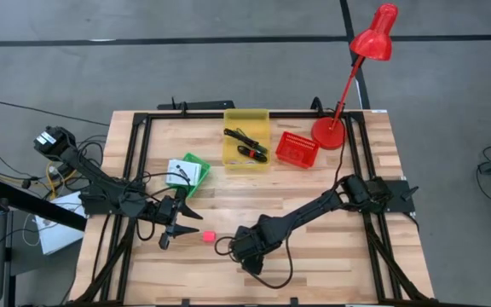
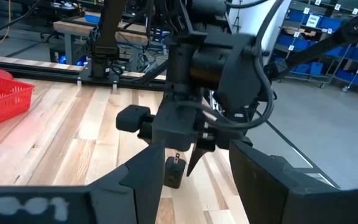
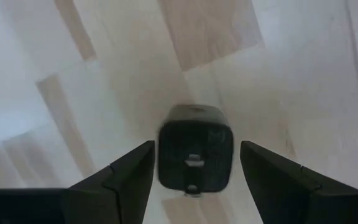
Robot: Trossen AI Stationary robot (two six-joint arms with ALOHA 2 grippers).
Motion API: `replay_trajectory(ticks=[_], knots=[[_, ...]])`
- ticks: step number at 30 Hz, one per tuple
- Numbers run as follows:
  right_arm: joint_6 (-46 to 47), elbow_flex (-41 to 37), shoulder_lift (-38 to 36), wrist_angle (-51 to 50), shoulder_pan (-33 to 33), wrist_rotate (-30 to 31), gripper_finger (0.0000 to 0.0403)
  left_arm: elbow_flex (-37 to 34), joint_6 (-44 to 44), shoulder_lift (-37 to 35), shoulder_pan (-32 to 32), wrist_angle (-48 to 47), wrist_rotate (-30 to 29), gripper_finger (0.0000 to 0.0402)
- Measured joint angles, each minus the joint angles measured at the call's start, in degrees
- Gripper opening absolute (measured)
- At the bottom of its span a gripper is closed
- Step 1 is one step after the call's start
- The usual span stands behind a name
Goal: Pick and place items into bin
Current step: Put the black charger adapter into the red basket
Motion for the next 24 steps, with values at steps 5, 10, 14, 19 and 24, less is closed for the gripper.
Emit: replay_trajectory(ticks=[5,10,14,19,24], knots=[[-0.41,-0.08,1.0,-0.22,-0.38,-0.04,0.023,0.0,-0.23,0.0,0.0,0.0,0.0,0.0172],[-0.44,0.05,0.78,0.27,-0.59,0.64,0.0226,0.0,-0.3,0.0,0.0,0.02,0.0,0.0172],[-0.5,0.05,0.78,0.28,-0.76,1.14,0.0214,0.0,-0.29,0.0,0.0,0.02,0.0,0.0172],[-1.49,0.05,0.78,0.28,-0.76,1.17,0.0186,0.0,-0.28,0.0,0.0,0.02,0.0,0.0172],[-1.51,0.05,0.78,0.3,-1.12,1.14,0.0148,0.0,-0.28,0.0,0.0,0.02,0.0,0.0172]])
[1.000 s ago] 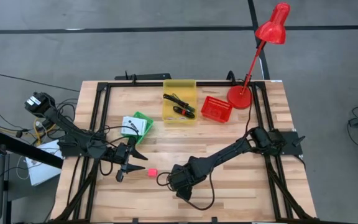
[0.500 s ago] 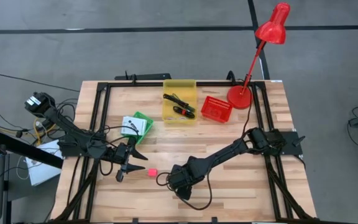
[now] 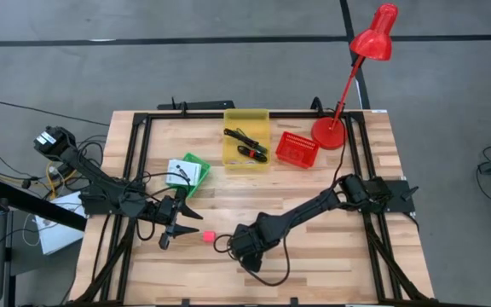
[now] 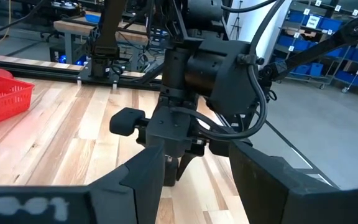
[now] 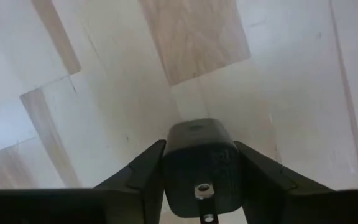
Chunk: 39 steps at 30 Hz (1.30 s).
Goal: Pick and place items into bin
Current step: Put the black charger adapter into the red basket
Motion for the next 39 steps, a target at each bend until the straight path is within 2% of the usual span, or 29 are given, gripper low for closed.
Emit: replay_trajectory(ticks=[9,17,39], knots=[[-0.31,0.0,0.0,-0.25,-0.8,0.02,0.0156,0.0,0.0,0.0,0.0,0.0,0.0,0.0172],[-1.92,0.0,-0.02,-1.53,-1.89,-0.38,0.0145,0.0,0.0,0.0,-0.01,0.0,0.0,0.0172],[-5.9,-0.04,-1.16,-22.92,-10.0,-2.53,0.0144,0.0,-0.37,0.0,-0.02,-0.09,2.56,0.0172]])
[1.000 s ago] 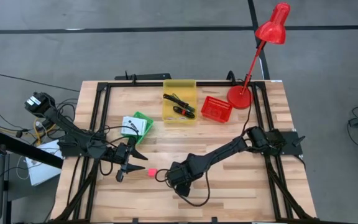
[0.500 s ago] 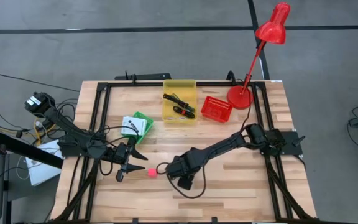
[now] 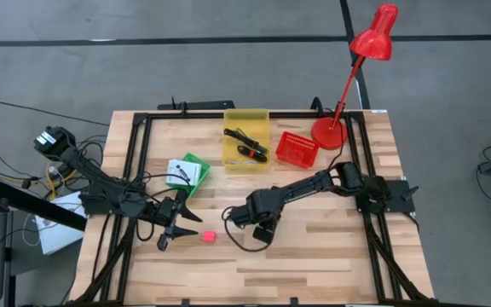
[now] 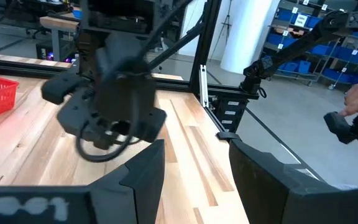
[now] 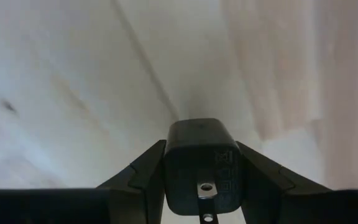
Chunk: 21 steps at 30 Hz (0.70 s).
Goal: Pick and place items into bin
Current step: Put the black charger adapter into the red basket
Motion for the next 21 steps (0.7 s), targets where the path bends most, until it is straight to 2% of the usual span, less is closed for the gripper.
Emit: replay_trajectory(ticks=[5,13,21], knots=[[-1.21,0.0,0.0,-5.12,-2.65,2.16,0.0144,0.0,-0.02,0.0,0.0,-0.09,0.04,0.0172],[-2.08,0.01,-1.8,-13.73,-7.75,9.95,0.0144,0.0,-0.04,0.0,-0.02,-0.33,0.07,0.0172],[-1.29,0.3,-6.75,-14.13,-14.07,18.57,0.0144,0.0,-0.11,0.0,-0.02,-0.61,0.07,0.0172]])
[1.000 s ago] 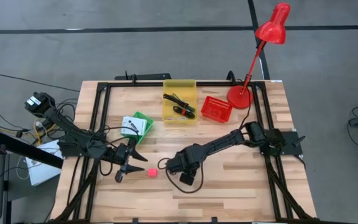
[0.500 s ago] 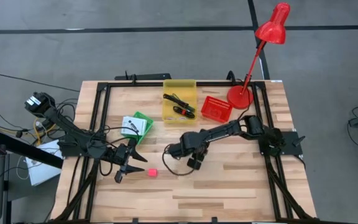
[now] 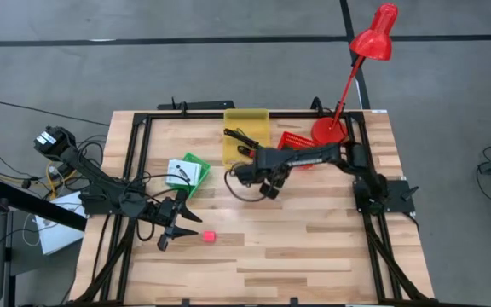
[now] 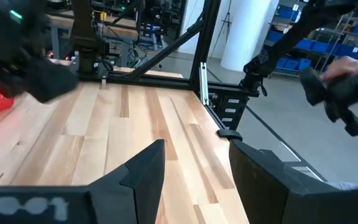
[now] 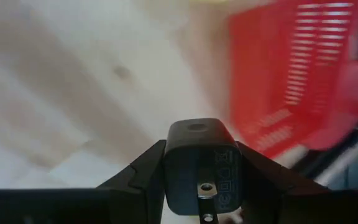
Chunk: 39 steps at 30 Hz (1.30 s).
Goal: Pick and place items into bin
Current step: Put the black charger adapter into the red basket, then put the pink charger adapter into the red basket
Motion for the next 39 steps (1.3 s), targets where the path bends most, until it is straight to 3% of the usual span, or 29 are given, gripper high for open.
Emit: replay_trajectory(ticks=[9,19,39], knots=[[0.71,-0.02,-3.76,0.35,-8.15,5.8,0.0144,0.0,-0.92,0.01,0.0,-0.71,0.0,0.0172],[0.73,-0.04,-3.47,1.56,-15.23,7.11,0.0174,0.0,-2.73,0.0,0.0,-2.75,0.0,0.0172],[0.69,-0.06,-3.45,2.59,-15.3,7.12,0.0205,0.02,-5.36,0.02,0.0,-5.21,0.0,0.0172]])
